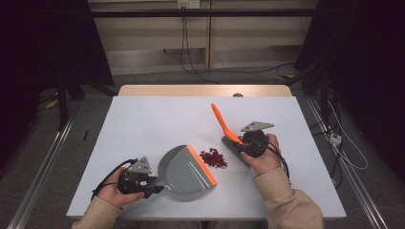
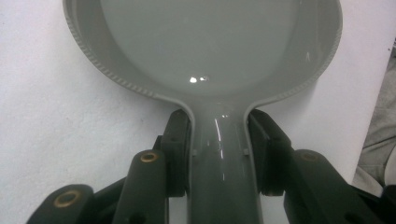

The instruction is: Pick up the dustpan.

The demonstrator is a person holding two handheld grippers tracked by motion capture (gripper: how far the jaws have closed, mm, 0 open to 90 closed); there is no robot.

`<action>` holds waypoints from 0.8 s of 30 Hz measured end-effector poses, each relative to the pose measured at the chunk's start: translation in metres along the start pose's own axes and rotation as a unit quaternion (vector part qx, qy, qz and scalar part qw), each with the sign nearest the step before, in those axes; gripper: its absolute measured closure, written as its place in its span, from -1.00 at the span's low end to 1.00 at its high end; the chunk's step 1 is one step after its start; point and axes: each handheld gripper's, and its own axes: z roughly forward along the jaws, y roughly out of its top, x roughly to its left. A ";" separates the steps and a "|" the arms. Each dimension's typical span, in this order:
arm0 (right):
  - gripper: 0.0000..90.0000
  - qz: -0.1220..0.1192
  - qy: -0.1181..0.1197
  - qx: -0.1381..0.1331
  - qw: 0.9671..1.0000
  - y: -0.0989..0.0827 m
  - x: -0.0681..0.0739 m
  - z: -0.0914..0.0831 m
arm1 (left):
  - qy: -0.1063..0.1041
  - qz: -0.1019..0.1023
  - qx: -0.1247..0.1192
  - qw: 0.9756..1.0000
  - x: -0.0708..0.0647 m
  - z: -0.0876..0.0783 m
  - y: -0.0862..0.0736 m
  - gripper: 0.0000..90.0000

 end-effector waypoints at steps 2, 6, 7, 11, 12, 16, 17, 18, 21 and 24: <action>0.57 -0.003 -0.005 0.001 1.000 0.001 0.001 0.001 | -0.001 0.003 0.003 1.000 0.001 0.000 0.000 0.40; 0.56 -0.003 0.004 0.011 1.000 -0.001 0.000 0.006 | -0.003 -0.004 0.002 1.000 0.000 0.000 0.001 0.40; 0.57 -0.004 0.004 0.012 1.000 0.000 0.001 0.007 | -0.004 -0.001 0.005 1.000 0.001 0.000 0.002 0.40; 0.58 0.023 0.001 -0.009 1.000 -0.002 0.000 0.009 | -0.005 -0.004 0.003 1.000 0.000 0.000 0.002 0.40; 0.58 0.023 -0.003 -0.015 1.000 -0.003 0.000 0.009 | -0.005 -0.005 0.003 1.000 0.000 0.000 0.002 0.40; 0.58 0.022 0.001 -0.025 0.999 -0.005 0.005 0.010 | -0.008 -0.004 0.004 1.000 0.001 0.000 0.002 0.40; 0.58 0.021 0.000 -0.027 0.999 -0.005 0.008 0.010 | -0.009 -0.005 0.003 1.000 0.001 0.000 0.002 0.40; 0.58 0.020 0.001 -0.030 0.999 -0.005 0.010 0.011 | -0.010 -0.006 0.003 1.000 0.002 -0.001 0.002 0.40; 0.58 0.014 -0.006 -0.032 0.999 -0.005 0.017 0.012 | -0.010 -0.006 0.007 1.000 0.002 -0.001 0.003 0.40; 0.58 0.013 -0.005 -0.031 0.999 -0.005 0.020 0.012 | -0.010 -0.004 0.007 1.000 0.001 0.000 0.003 0.40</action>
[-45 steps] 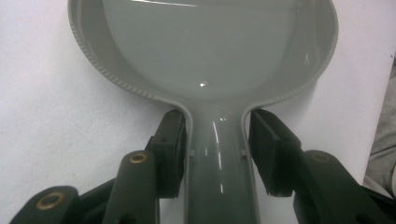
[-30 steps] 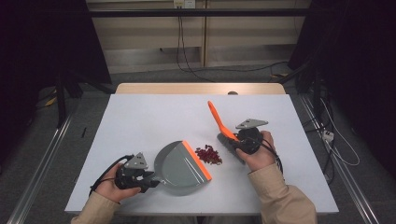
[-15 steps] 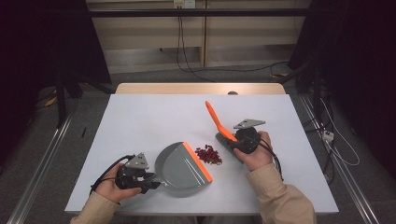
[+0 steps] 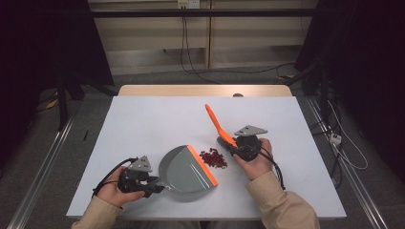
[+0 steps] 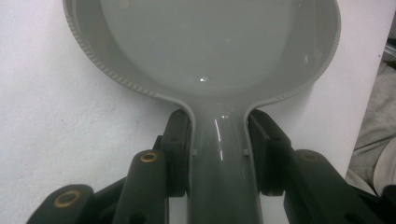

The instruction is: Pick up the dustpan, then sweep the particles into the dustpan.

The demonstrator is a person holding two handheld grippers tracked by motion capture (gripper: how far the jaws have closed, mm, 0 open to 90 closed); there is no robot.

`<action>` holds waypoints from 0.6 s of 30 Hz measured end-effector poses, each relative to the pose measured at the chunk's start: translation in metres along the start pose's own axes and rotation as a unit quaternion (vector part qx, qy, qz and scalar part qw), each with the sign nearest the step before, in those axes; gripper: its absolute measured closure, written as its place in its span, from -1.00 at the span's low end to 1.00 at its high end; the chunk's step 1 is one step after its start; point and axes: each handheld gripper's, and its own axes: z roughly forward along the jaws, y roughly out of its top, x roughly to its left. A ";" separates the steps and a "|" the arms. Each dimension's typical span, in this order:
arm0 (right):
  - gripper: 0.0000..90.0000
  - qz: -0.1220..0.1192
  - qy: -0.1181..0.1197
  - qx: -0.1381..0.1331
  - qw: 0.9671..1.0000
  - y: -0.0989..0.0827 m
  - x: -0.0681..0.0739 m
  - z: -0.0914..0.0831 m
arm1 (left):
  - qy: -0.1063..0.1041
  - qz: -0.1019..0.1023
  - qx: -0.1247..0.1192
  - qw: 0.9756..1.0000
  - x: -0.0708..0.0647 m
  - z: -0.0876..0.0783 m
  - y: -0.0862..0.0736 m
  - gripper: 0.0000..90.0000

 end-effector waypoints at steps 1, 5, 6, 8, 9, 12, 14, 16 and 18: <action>0.57 0.001 -0.003 -0.001 1.000 0.000 0.001 0.000 | 0.000 0.000 0.000 1.000 0.000 0.000 0.000 0.40; 0.57 -0.005 -0.002 -0.002 1.000 -0.001 0.005 0.000 | 0.000 0.000 0.001 1.000 0.000 0.000 0.000 0.40; 0.57 -0.004 -0.001 -0.001 1.000 -0.001 0.006 0.000 | 0.001 0.000 0.001 1.000 0.000 0.000 0.000 0.40; 0.57 -0.002 -0.004 -0.002 1.000 -0.001 0.006 0.000 | 0.000 0.005 0.005 1.000 0.000 0.000 0.001 0.40; 0.57 -0.001 -0.002 -0.003 1.000 -0.001 0.007 0.000 | 0.000 0.003 0.005 1.000 0.000 0.000 0.001 0.40; 0.57 -0.002 -0.001 -0.002 1.000 -0.001 0.010 0.000 | -0.002 0.001 0.006 1.000 -0.001 0.001 0.001 0.40; 0.57 0.002 0.002 0.000 1.000 -0.001 0.011 0.000 | -0.002 0.002 0.007 1.000 -0.001 0.002 0.002 0.40; 0.57 0.006 0.002 -0.001 1.000 -0.001 0.011 0.000 | -0.002 0.001 0.007 1.000 -0.002 0.002 0.003 0.40; 0.57 0.005 0.001 -0.001 1.000 -0.001 0.013 0.000 | -0.003 0.001 0.008 1.000 -0.002 0.003 0.003 0.40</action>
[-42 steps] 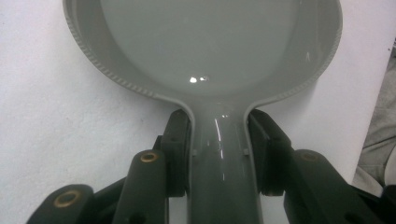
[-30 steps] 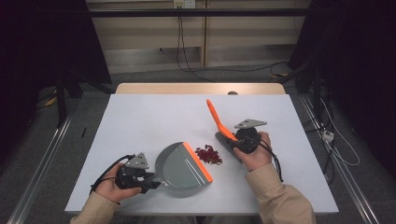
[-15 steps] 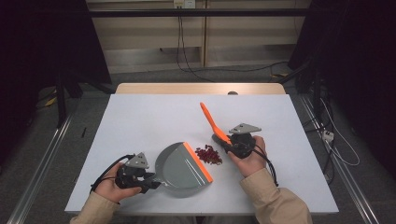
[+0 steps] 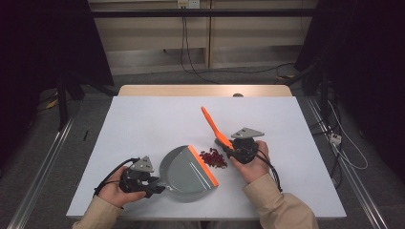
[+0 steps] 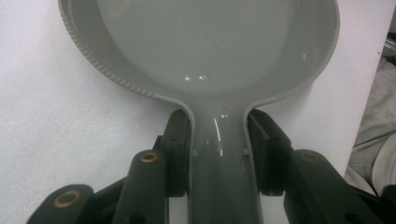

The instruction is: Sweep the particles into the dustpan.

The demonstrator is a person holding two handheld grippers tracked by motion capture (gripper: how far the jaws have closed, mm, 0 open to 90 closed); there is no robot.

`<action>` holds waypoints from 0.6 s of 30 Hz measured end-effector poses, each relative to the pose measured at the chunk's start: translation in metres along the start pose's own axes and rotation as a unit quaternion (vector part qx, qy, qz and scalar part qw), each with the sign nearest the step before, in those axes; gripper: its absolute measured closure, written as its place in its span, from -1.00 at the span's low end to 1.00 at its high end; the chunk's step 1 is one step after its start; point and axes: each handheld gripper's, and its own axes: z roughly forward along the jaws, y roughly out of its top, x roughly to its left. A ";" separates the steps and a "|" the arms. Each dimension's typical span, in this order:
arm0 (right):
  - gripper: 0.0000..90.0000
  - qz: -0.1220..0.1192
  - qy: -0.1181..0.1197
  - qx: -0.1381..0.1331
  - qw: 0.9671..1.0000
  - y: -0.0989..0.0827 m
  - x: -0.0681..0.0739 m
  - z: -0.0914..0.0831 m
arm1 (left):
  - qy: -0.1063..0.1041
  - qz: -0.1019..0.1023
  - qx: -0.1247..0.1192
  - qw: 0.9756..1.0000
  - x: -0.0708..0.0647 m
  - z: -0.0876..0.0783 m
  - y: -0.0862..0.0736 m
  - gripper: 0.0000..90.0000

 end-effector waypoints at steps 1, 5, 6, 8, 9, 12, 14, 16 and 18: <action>0.57 -0.002 0.001 -0.001 1.000 0.000 0.001 0.000 | -0.001 0.000 0.001 1.000 0.000 0.000 0.000 0.40; 0.57 -0.003 0.004 -0.001 1.000 0.000 0.006 0.001 | -0.002 0.000 0.001 1.000 0.000 0.001 0.002 0.40; 0.57 0.001 0.007 -0.002 1.000 0.000 0.007 0.001 | -0.002 0.003 0.004 1.000 0.000 0.001 0.002 0.40; 0.56 0.001 0.010 -0.003 1.000 0.000 0.008 0.001 | -0.003 -0.003 0.002 1.000 -0.001 0.002 0.003 0.40; 0.56 0.002 0.011 -0.003 1.000 0.000 0.009 0.001 | -0.004 0.001 0.004 1.000 -0.001 0.003 0.003 0.40; 0.56 0.004 0.013 -0.004 1.000 0.000 0.013 0.002 | -0.006 0.000 0.006 1.000 -0.001 0.004 0.005 0.40; 0.56 0.009 0.016 -0.006 1.000 0.000 0.014 0.003 | 0.000 -0.002 0.009 1.000 -0.002 0.004 0.006 0.40; 0.56 0.010 0.022 -0.007 1.000 0.000 0.016 0.003 | -0.006 -0.001 0.007 1.000 -0.002 0.005 0.007 0.40; 0.55 0.011 0.025 -0.009 1.000 -0.001 0.019 0.003 | -0.001 0.001 0.012 1.000 -0.002 0.006 0.008 0.40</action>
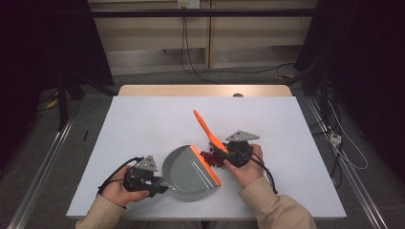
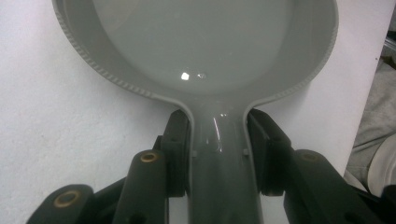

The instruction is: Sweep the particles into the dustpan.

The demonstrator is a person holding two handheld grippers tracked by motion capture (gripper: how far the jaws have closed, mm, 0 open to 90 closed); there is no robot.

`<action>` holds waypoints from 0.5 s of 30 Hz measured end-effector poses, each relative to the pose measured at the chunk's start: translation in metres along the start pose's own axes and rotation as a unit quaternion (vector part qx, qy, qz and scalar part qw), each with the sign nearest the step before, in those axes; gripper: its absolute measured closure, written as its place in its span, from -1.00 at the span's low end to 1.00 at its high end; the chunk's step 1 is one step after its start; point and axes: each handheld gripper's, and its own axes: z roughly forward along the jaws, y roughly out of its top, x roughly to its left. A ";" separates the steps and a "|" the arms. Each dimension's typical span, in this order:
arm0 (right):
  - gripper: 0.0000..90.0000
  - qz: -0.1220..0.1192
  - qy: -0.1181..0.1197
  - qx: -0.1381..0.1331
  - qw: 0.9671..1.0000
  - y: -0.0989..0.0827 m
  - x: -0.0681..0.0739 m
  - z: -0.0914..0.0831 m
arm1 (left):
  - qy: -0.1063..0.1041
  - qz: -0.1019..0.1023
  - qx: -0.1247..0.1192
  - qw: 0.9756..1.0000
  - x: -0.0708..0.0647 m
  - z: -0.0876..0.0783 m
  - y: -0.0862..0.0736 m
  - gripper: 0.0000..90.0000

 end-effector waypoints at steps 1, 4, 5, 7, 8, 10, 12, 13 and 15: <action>0.56 0.004 0.003 -0.001 1.000 0.000 0.001 0.000 | -0.005 0.000 -0.002 1.000 0.000 0.001 0.000 0.40; 0.56 0.013 0.012 -0.004 1.000 -0.001 0.003 -0.001 | -0.005 0.002 0.001 1.000 0.001 0.001 0.002 0.40; 0.56 0.013 0.015 -0.004 1.000 0.000 0.005 0.000 | -0.006 -0.003 -0.005 1.000 0.000 0.002 0.002 0.40; 0.56 0.010 0.016 -0.004 1.000 0.000 0.008 0.001 | -0.007 0.000 0.000 1.000 0.000 0.003 0.003 0.40; 0.56 0.010 0.017 -0.004 1.000 0.001 0.009 0.001 | -0.007 -0.001 -0.001 1.000 0.000 0.003 0.003 0.40; 0.56 0.011 0.018 -0.003 1.000 0.001 0.012 0.002 | -0.008 0.000 -0.002 1.000 0.000 0.003 0.004 0.40; 0.56 0.013 0.023 -0.006 1.000 0.002 0.015 0.004 | -0.009 -0.005 -0.005 1.000 0.000 0.004 0.004 0.40; 0.56 0.016 0.025 -0.007 1.000 0.002 0.017 0.005 | -0.008 -0.004 -0.003 1.000 0.000 0.004 0.004 0.40; 0.56 0.015 0.024 -0.008 1.000 0.003 0.021 0.006 | -0.008 -0.005 -0.003 1.000 0.000 0.004 0.005 0.40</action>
